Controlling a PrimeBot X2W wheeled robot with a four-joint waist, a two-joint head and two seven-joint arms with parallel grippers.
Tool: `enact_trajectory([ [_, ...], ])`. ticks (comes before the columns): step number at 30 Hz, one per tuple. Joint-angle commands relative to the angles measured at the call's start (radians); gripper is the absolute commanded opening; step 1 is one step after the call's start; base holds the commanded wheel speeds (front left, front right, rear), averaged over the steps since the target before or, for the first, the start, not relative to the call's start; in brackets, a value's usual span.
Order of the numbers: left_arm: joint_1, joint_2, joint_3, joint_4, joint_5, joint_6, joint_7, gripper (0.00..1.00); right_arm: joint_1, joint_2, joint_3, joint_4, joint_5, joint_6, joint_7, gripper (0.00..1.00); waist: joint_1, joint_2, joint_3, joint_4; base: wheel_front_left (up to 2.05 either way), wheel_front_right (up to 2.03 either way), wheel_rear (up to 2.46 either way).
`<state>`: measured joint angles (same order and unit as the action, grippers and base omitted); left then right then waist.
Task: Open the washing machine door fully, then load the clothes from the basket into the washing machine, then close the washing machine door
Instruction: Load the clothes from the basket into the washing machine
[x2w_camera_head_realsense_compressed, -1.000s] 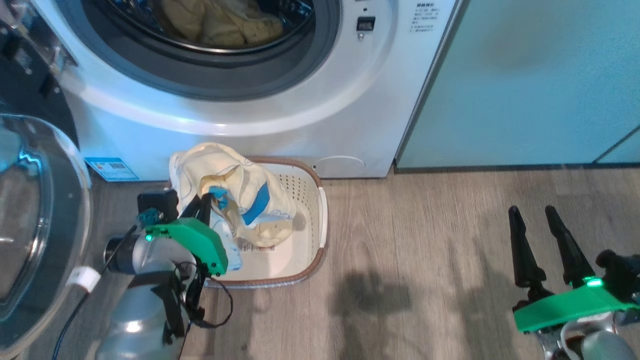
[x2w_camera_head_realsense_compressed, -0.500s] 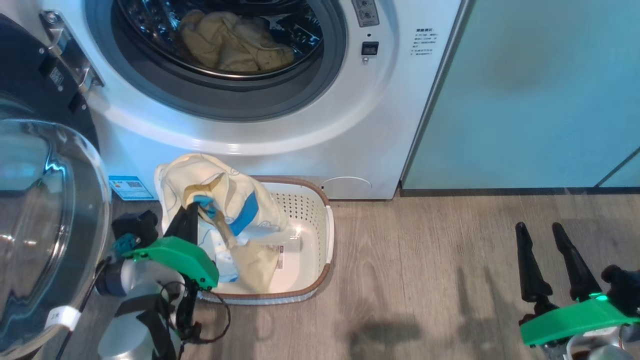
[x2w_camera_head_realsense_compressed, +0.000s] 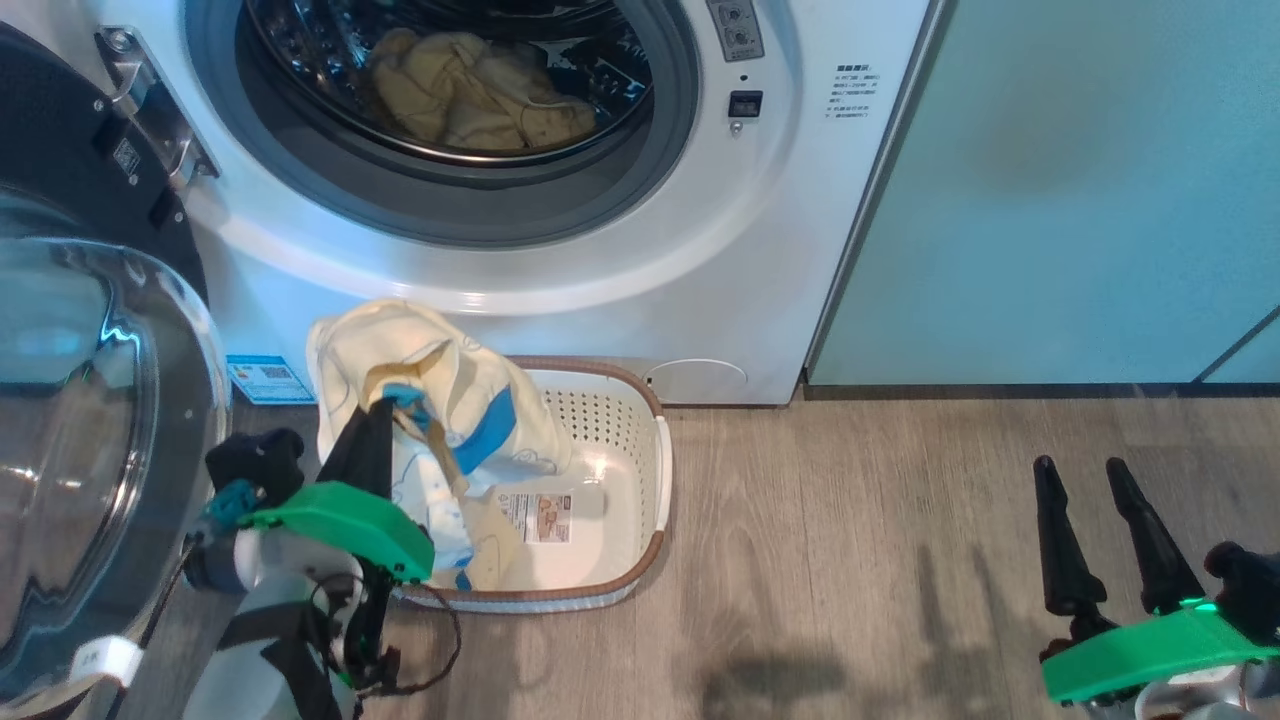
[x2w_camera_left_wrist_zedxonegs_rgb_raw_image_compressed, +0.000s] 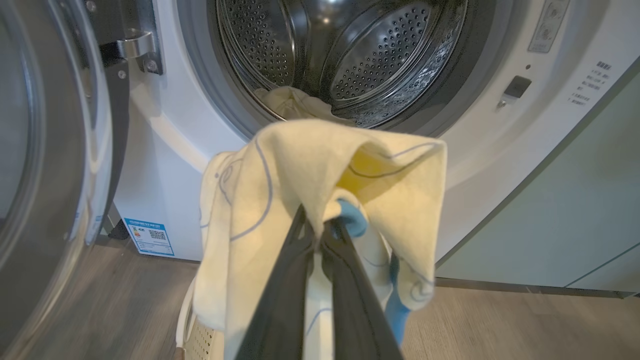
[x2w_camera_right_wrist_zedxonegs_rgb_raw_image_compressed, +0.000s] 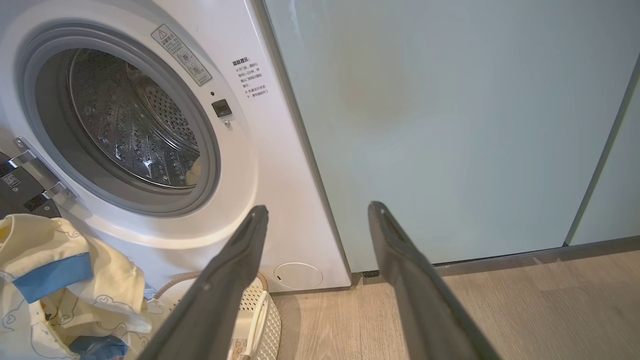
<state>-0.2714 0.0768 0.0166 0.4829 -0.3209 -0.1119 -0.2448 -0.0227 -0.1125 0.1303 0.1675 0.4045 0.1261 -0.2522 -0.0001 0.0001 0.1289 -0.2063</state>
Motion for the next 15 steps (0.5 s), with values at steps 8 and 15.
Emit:
enact_trajectory([
  [8,-0.035,0.043,0.037,-0.132,-0.037,0.003,0.035,0.00,-0.022,-0.013,0.025,-0.031,0.005,0.005,-0.010,1.00,0.0001,-0.0001,0.013,-0.018,0.00,0.00,0.00],
  [15,-0.069,0.061,0.029,-0.174,-0.041,0.006,0.069,0.00,-0.022,-0.010,0.023,-0.034,0.005,0.005,-0.010,1.00,0.0001,-0.0001,0.024,-0.029,0.00,0.00,0.00],
])
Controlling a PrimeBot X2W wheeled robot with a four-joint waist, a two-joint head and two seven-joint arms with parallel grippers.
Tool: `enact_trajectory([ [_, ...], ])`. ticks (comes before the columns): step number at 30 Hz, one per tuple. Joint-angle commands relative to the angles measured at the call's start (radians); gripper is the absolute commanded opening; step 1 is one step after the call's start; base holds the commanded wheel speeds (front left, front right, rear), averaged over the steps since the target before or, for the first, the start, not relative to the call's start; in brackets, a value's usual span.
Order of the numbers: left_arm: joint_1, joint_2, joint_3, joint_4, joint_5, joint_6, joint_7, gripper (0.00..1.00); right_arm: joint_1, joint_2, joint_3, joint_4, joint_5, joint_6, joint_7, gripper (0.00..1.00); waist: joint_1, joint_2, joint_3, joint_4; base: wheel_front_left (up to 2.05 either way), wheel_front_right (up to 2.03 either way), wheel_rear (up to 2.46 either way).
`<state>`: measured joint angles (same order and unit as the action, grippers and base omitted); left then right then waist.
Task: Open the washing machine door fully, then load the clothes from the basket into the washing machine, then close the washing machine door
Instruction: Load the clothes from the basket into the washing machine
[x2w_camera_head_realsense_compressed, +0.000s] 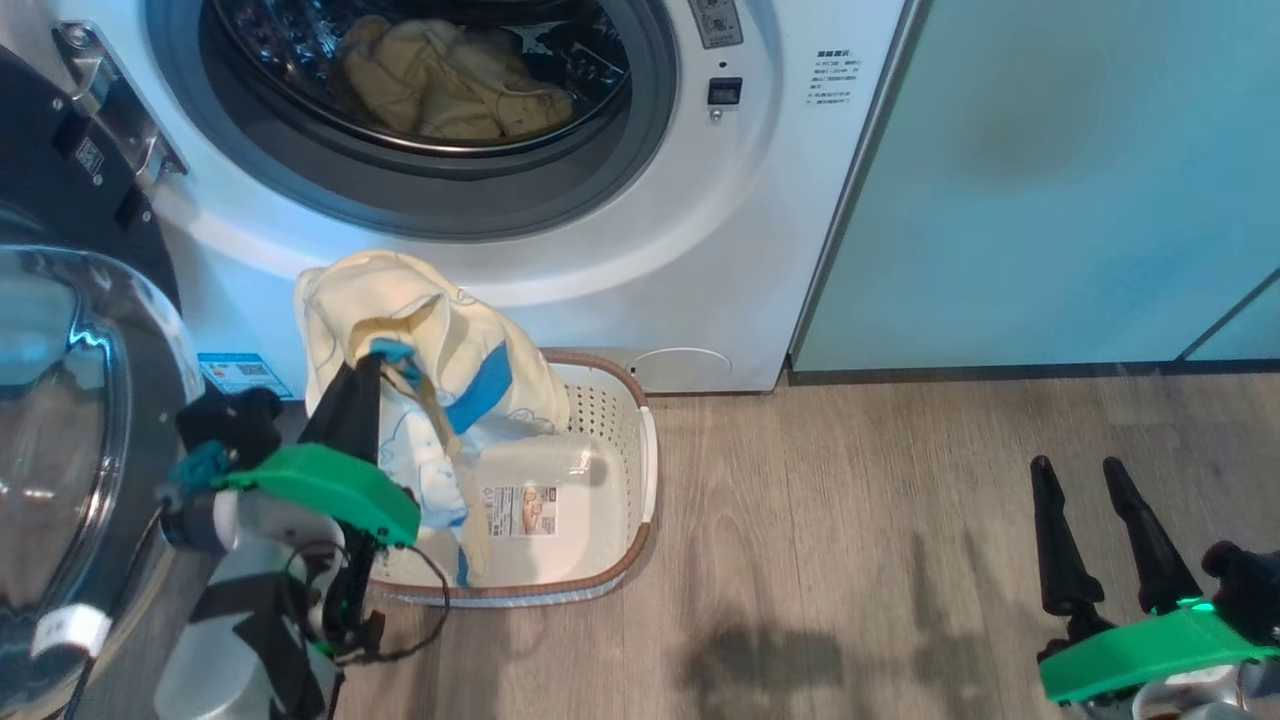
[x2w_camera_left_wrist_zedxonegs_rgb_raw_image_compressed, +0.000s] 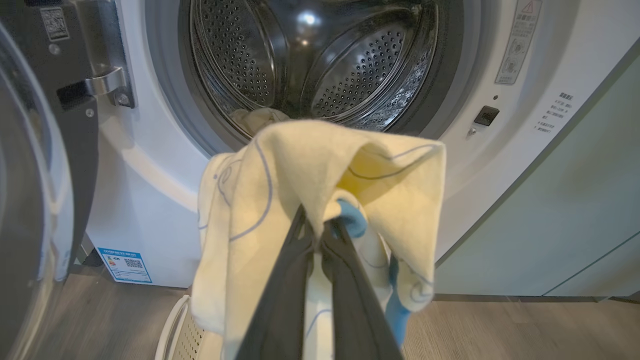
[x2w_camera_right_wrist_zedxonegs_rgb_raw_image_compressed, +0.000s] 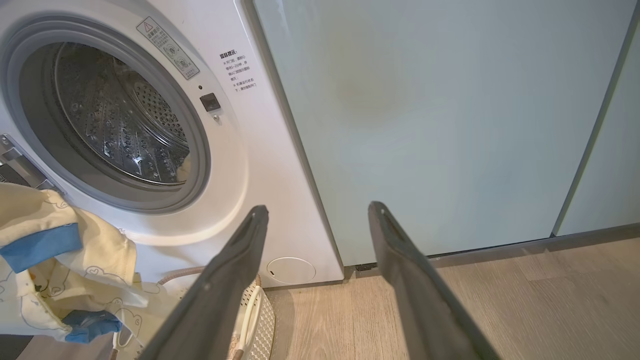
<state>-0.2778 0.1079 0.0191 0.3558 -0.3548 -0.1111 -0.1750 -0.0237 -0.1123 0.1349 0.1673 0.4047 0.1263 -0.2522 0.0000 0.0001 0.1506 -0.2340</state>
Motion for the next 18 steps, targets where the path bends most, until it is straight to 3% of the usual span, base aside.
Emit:
enact_trajectory([
  [1,-0.076,0.032,0.023,-0.050,-0.006,0.005,0.005,0.00,-0.023,-0.009,0.019,-0.034,0.005,0.004,-0.010,1.00,0.0000,-0.0001,0.007,-0.003,0.00,0.00,0.00],
  [11,-0.295,0.045,0.016,-0.021,-0.056,0.001,0.091,0.00,-0.059,0.004,0.034,-0.040,0.006,0.004,-0.010,1.00,0.0000,-0.0001,0.090,-0.045,0.00,0.00,0.00],
  [18,-0.517,0.074,0.012,0.097,-0.055,0.015,0.133,0.00,-0.100,0.025,0.045,-0.042,0.006,0.004,-0.010,1.00,0.0000,-0.0001,0.191,-0.092,0.00,0.00,0.00],
])
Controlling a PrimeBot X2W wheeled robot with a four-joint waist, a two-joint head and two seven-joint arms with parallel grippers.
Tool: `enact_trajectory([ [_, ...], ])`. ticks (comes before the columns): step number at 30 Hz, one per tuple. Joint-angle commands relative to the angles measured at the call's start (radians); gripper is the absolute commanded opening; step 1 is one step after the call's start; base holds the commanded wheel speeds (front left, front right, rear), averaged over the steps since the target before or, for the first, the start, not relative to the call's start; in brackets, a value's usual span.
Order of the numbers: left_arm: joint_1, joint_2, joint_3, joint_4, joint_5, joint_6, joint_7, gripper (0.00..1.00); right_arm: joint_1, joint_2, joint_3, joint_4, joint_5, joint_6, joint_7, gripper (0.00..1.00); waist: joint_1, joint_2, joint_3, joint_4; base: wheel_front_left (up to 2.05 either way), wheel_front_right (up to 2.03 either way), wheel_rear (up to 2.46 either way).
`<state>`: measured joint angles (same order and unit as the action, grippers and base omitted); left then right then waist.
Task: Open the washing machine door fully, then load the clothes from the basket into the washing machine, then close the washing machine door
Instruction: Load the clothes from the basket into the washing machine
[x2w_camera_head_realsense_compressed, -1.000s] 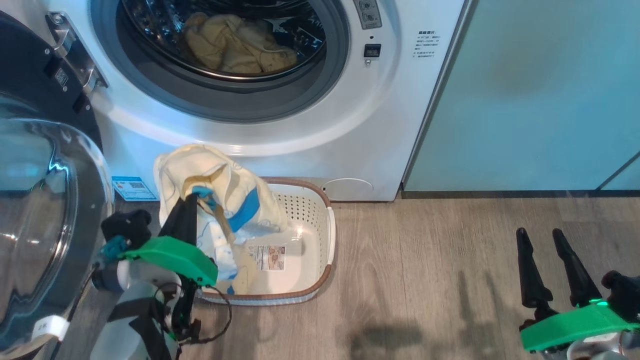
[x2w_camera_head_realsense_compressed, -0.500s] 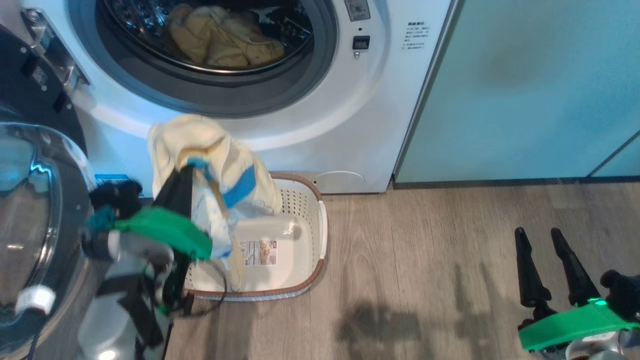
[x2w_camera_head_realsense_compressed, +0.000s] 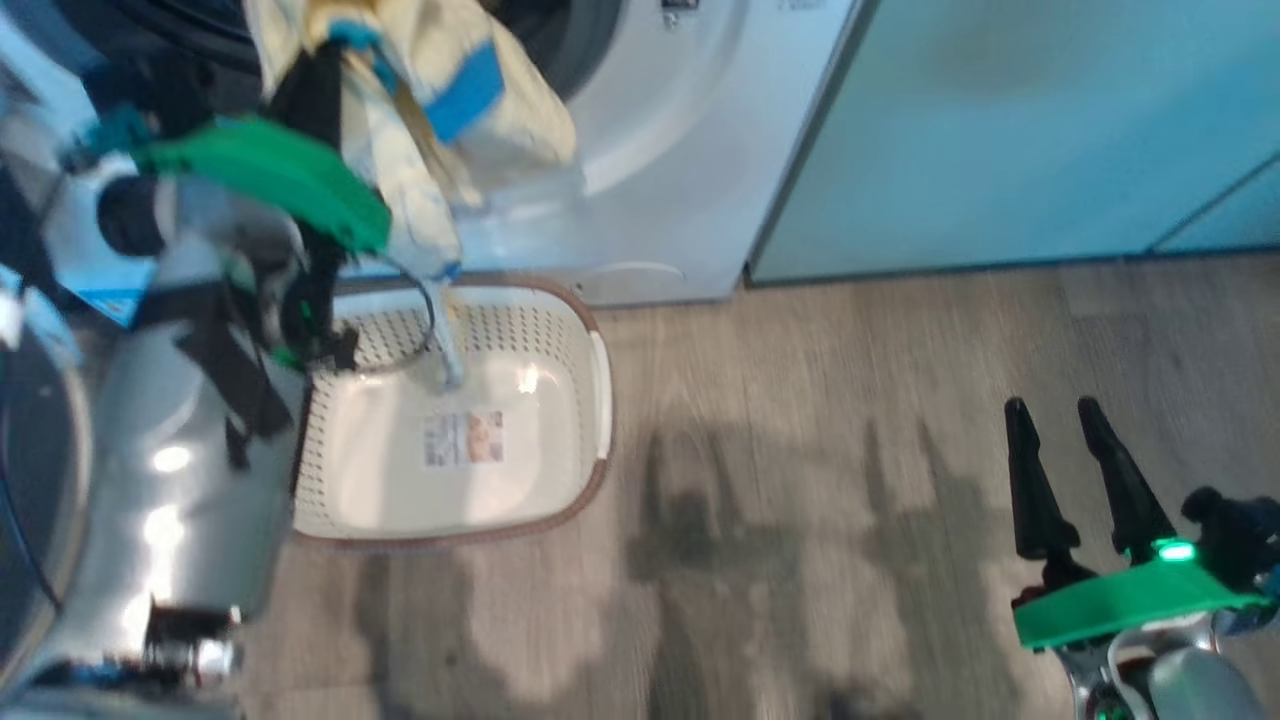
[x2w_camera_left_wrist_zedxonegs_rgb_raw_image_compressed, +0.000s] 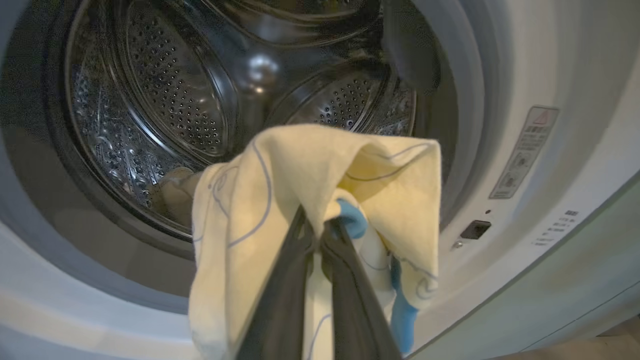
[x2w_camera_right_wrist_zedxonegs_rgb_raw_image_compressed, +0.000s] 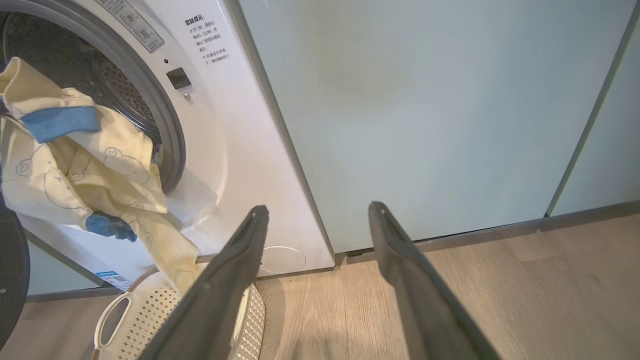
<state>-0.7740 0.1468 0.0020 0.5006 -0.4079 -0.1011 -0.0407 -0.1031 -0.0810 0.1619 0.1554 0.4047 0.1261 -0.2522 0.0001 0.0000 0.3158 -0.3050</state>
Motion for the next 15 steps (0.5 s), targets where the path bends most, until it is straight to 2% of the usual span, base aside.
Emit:
enact_trajectory([
  [1,-0.054,0.038,0.031,-0.018,-0.004,0.009,0.003,0.00,-0.025,-0.003,0.016,-0.031,0.006,0.005,-0.010,1.00,-0.0001,0.0000,0.040,-0.027,0.00,0.00,0.00],
  [6,-0.218,0.061,0.036,0.137,0.005,0.031,-0.010,0.00,-0.052,0.010,0.015,-0.037,0.007,0.005,-0.010,1.00,-0.0001,0.0000,0.105,-0.054,0.00,0.00,0.00],
  [15,-0.495,0.081,0.050,0.392,-0.005,0.043,-0.090,0.00,-0.098,0.021,0.033,-0.038,0.010,0.005,-0.010,1.00,-0.0001,0.0000,0.182,-0.093,0.00,0.00,0.00],
])
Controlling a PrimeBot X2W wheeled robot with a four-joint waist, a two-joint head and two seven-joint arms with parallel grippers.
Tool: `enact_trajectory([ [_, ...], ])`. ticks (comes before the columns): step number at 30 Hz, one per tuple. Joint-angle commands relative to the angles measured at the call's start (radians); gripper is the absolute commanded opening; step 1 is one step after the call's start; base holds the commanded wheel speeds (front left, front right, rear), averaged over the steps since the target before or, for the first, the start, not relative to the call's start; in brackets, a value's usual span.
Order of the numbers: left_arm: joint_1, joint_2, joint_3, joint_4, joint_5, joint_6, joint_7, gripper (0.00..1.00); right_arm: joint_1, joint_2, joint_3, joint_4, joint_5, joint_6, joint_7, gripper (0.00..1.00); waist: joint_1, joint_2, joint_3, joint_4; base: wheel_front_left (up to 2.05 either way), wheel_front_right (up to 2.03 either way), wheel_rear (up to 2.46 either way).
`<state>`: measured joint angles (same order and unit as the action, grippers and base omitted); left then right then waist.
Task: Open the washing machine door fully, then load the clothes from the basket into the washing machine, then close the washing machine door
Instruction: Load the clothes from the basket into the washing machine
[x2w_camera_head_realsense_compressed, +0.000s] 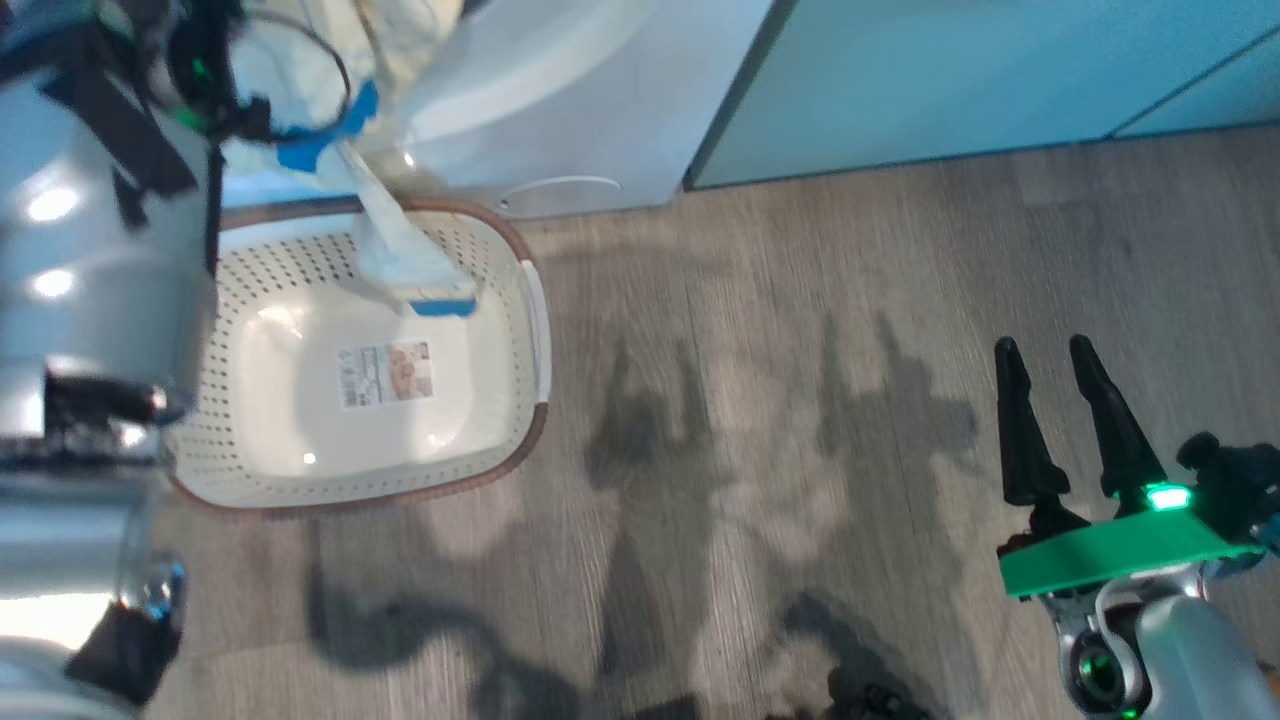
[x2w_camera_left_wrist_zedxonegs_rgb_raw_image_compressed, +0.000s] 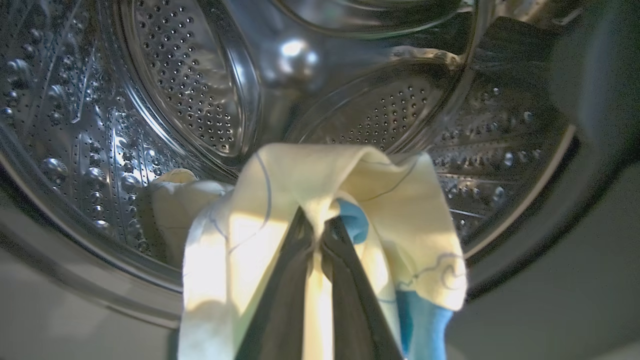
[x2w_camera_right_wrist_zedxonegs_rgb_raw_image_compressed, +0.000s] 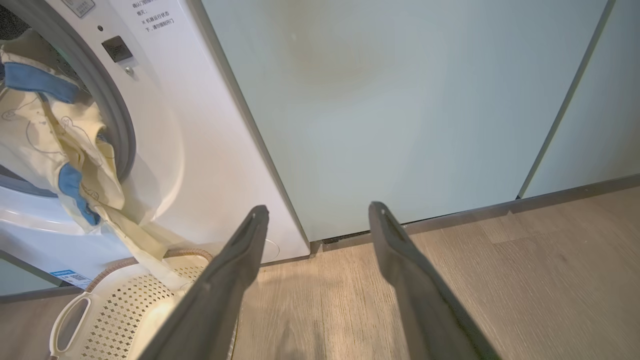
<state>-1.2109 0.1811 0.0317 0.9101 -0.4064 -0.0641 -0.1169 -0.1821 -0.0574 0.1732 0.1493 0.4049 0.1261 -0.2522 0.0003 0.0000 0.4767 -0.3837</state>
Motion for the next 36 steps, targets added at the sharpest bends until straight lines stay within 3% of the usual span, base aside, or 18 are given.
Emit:
enact_trajectory([
  [1,-0.085,0.047,0.025,0.008,-0.011,0.010,-0.022,0.00,-0.023,-0.001,0.024,-0.032,0.010,0.005,-0.010,1.00,-0.0003,0.0000,0.030,-0.018,0.00,0.00,0.00],
  [13,-0.326,0.100,-0.020,0.217,0.049,0.062,-0.113,0.00,-0.075,0.006,0.072,-0.030,0.020,0.005,-0.010,1.00,-0.0003,0.0000,0.133,-0.087,0.00,0.00,0.00],
  [23,-0.460,0.164,-0.089,0.261,0.132,0.093,-0.141,0.00,-0.099,0.007,0.104,-0.035,0.046,0.005,-0.010,1.00,-0.0003,0.0000,0.198,-0.134,0.00,0.00,0.00],
  [27,-0.510,0.179,-0.091,0.239,0.141,0.100,-0.144,0.00,-0.104,0.007,0.115,-0.036,0.053,0.005,-0.010,1.00,-0.0003,0.0000,0.220,-0.142,0.00,0.00,0.00],
  [36,-0.523,0.174,-0.043,0.039,0.148,0.095,-0.145,0.00,-0.126,0.007,0.133,-0.035,0.062,0.005,-0.010,1.00,-0.0003,0.0000,0.250,-0.152,0.00,0.00,0.00],
])
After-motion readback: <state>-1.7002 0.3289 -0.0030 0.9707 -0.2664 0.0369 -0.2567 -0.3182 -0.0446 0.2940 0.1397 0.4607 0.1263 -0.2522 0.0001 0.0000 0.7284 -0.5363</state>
